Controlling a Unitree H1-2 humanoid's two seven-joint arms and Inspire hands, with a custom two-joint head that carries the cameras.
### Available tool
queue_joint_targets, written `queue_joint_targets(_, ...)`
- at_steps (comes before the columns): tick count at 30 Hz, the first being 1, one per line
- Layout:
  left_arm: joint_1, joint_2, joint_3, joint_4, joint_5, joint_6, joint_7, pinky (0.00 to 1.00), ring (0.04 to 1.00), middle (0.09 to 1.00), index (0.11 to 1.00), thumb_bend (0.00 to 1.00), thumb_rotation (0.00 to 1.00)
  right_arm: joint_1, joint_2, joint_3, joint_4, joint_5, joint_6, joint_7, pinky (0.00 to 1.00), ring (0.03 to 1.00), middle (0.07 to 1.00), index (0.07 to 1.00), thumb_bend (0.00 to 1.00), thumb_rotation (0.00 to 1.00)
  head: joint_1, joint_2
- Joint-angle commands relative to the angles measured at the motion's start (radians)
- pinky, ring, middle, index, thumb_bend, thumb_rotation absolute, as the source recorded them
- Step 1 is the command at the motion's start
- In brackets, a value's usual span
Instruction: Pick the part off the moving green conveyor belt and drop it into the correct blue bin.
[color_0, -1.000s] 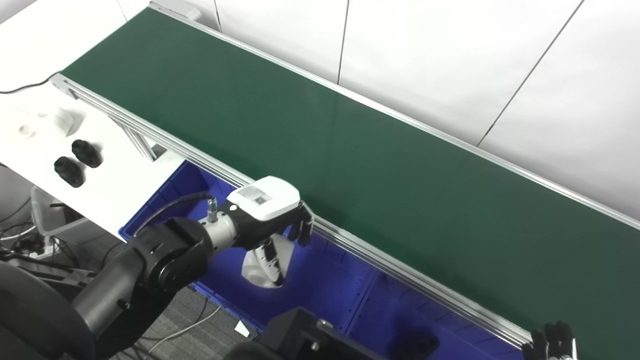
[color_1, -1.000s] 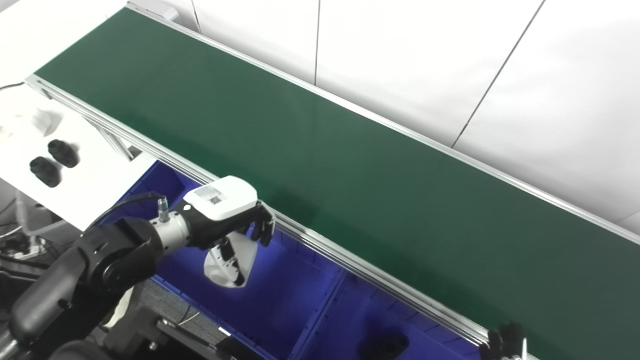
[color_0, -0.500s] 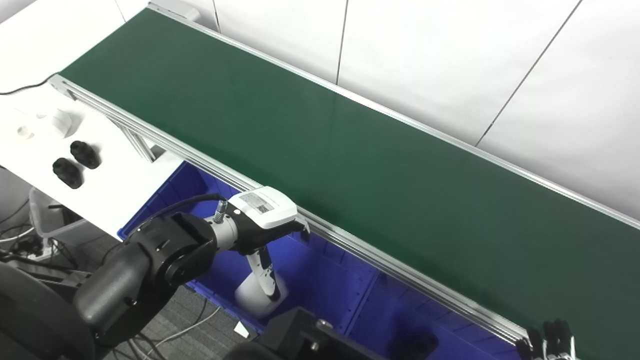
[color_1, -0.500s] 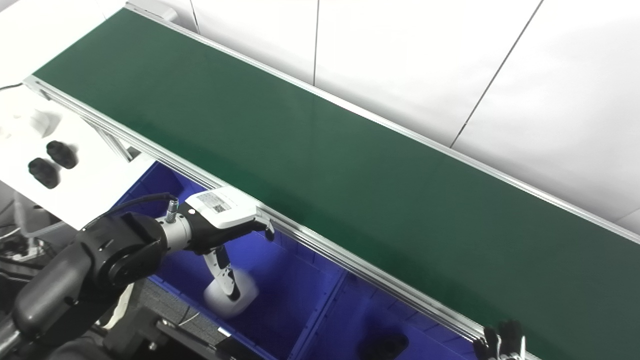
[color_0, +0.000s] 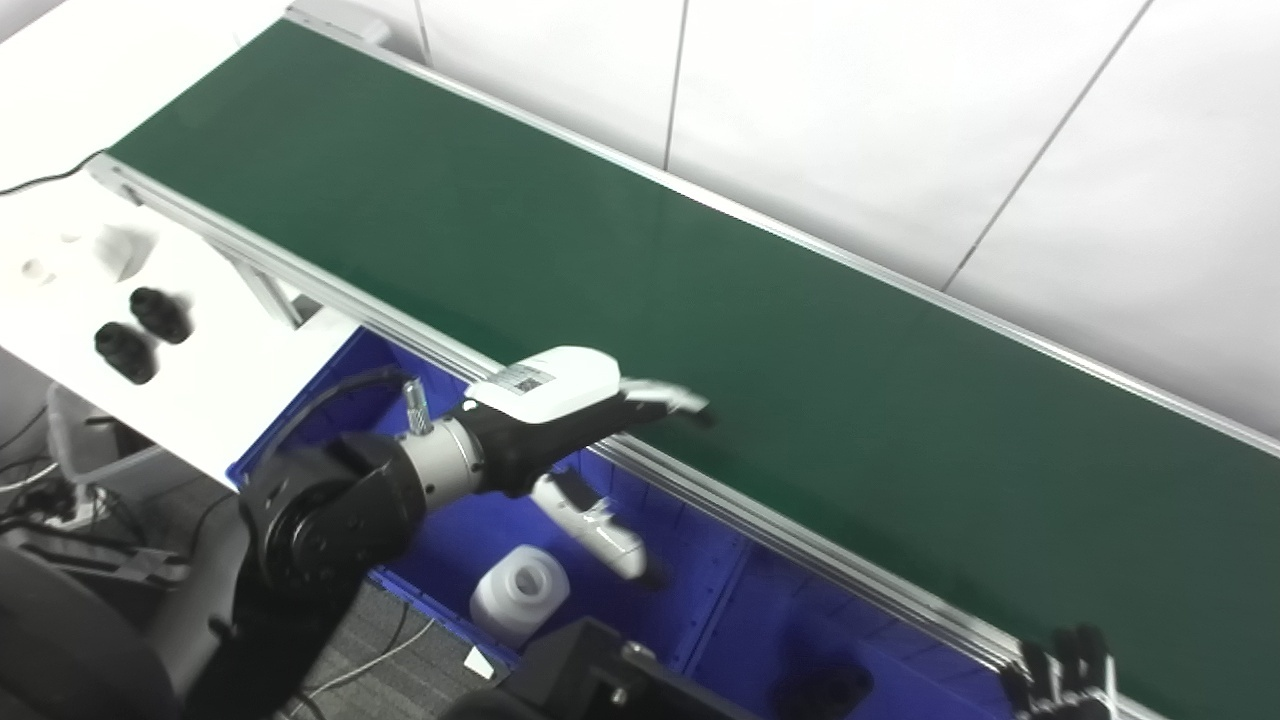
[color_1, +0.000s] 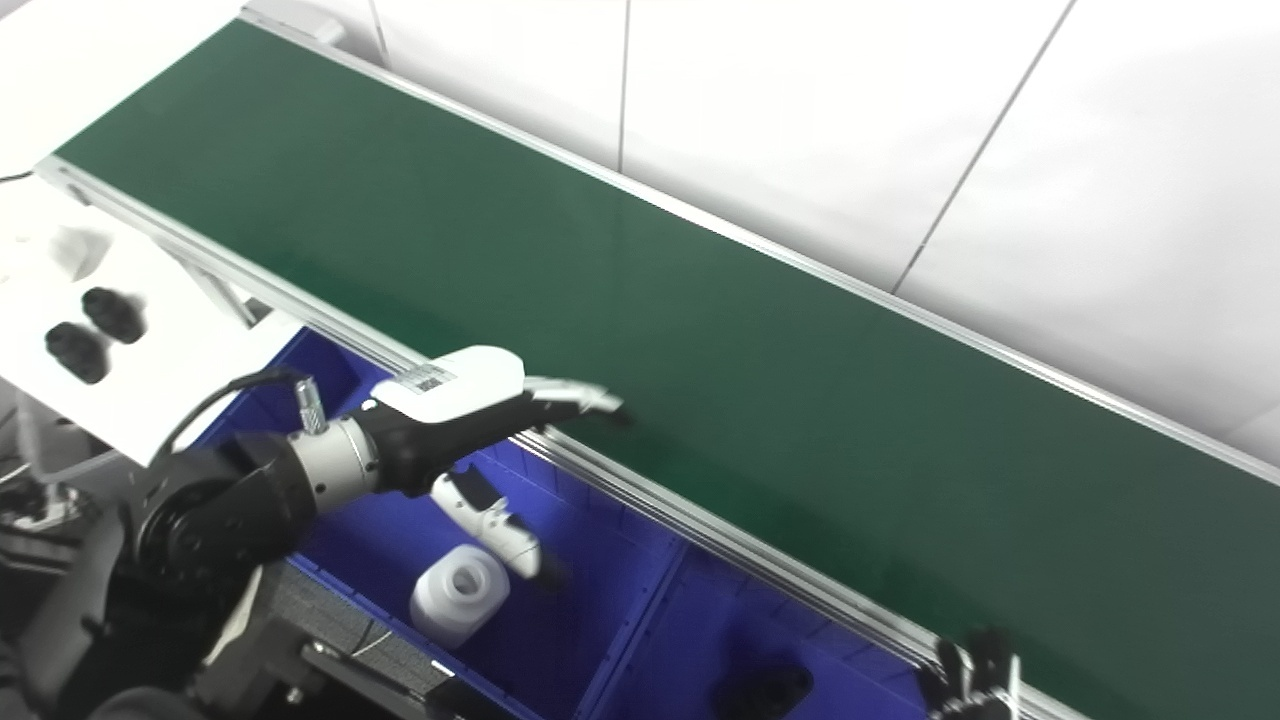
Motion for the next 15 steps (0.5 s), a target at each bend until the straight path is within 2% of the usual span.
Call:
queue_joint_targets(1, 0.032, -0.054, 0.016, -0.020, -0.144, 0.003, 0.116, 0.89, 0.977, 0.992, 0.988, 0.80, 0.79, 0.004, 0.015, 0.011, -0.010, -0.013, -0.062, 0.001, 0.93, 0.955, 0.985, 1.000, 0.91, 1.00, -0.002, 0.001)
queue_joint_targets(2, 0.054, -0.103, 0.019, -0.009, -0.200, 0.017, 0.155, 0.93, 0.991, 0.997, 0.996, 0.78, 0.80, 0.005, 0.024, 0.018, -0.008, -0.038, -0.068, -0.004, 0.93, 0.955, 0.985, 1.000, 0.91, 1.00, -0.076, 0.013)
queue_joint_targets(3, 0.068, -0.132, 0.019, -0.002, -0.237, 0.027, 0.184, 0.97, 0.996, 0.999, 0.998, 0.80, 0.84, 0.005, 0.031, 0.022, -0.007, -0.057, -0.072, -0.008, 0.91, 0.945, 0.979, 1.000, 0.91, 1.00, -0.076, 0.013)
queue_joint_targets(4, 0.082, -0.157, 0.024, 0.011, -0.280, 0.030, 0.215, 0.98, 0.998, 1.000, 0.999, 0.81, 0.86, 0.007, 0.045, 0.035, -0.009, -0.086, -0.074, -0.015, 0.90, 0.939, 0.975, 1.000, 0.90, 1.00, -0.193, 0.038)
queue_joint_targets(5, 0.090, -0.168, 0.026, 0.020, -0.308, 0.030, 0.237, 0.99, 1.000, 1.000, 1.000, 0.83, 0.90, 0.009, 0.055, 0.044, -0.010, -0.106, -0.075, -0.019, 0.89, 0.930, 0.970, 0.999, 0.90, 0.99, -0.193, 0.038)
queue_joint_targets(6, 0.097, -0.180, 0.027, 0.042, -0.334, 0.012, 0.263, 1.00, 1.000, 1.000, 1.000, 0.83, 0.91, 0.010, 0.069, 0.060, -0.011, -0.132, -0.074, -0.026, 0.88, 0.928, 0.968, 0.998, 0.89, 0.99, -0.303, 0.055)
queue_joint_targets(7, 0.099, -0.176, 0.033, 0.069, -0.364, -0.013, 0.284, 1.00, 1.000, 1.000, 1.000, 0.89, 0.93, 0.010, 0.090, 0.083, -0.011, -0.163, -0.073, -0.036, 0.86, 0.919, 0.960, 0.992, 0.88, 0.99, -0.421, 0.063)
queue_joint_targets(8, 0.100, -0.170, 0.029, 0.099, -0.385, -0.046, 0.296, 1.00, 1.000, 1.000, 1.000, 0.90, 0.95, 0.010, 0.104, 0.099, -0.012, -0.182, -0.069, -0.043, 0.85, 0.912, 0.955, 0.989, 0.88, 0.98, -0.421, 0.063)
queue_joint_targets(9, 0.097, -0.147, 0.030, 0.135, -0.408, -0.088, 0.300, 1.00, 1.000, 1.000, 1.000, 0.90, 0.95, 0.010, 0.123, 0.122, -0.010, -0.208, -0.064, -0.053, 0.85, 0.910, 0.954, 0.989, 0.88, 0.98, -0.524, 0.064)
queue_joint_targets(11, 0.086, -0.083, 0.018, 0.221, -0.416, -0.194, 0.289, 1.00, 1.000, 1.000, 1.000, 0.88, 0.96, 0.006, 0.157, 0.160, -0.003, -0.248, -0.059, -0.073, 0.86, 0.908, 0.951, 0.988, 0.90, 0.98, -0.603, 0.063)
queue_joint_targets(12, 0.082, -0.060, 0.014, 0.248, -0.419, -0.228, 0.289, 1.00, 1.000, 1.000, 1.000, 0.88, 0.96, 0.005, 0.167, 0.173, 0.001, -0.262, -0.057, -0.082, 0.86, 0.909, 0.950, 0.989, 0.90, 0.97, -0.603, 0.063)
queue_joint_targets(13, 0.072, -0.035, 0.010, 0.286, -0.430, -0.259, 0.287, 1.00, 1.000, 1.000, 1.000, 0.89, 0.96, 0.001, 0.185, 0.188, 0.008, -0.285, -0.058, -0.094, 0.86, 0.910, 0.950, 0.990, 0.90, 0.97, -0.661, 0.060)
queue_joint_targets(15, 0.050, -0.001, 0.001, 0.342, -0.448, -0.297, 0.295, 1.00, 1.000, 1.000, 1.000, 0.93, 0.95, -0.007, 0.209, 0.212, 0.021, -0.325, -0.063, -0.122, 0.95, 0.946, 0.971, 0.996, 0.87, 0.96, -0.696, 0.061)
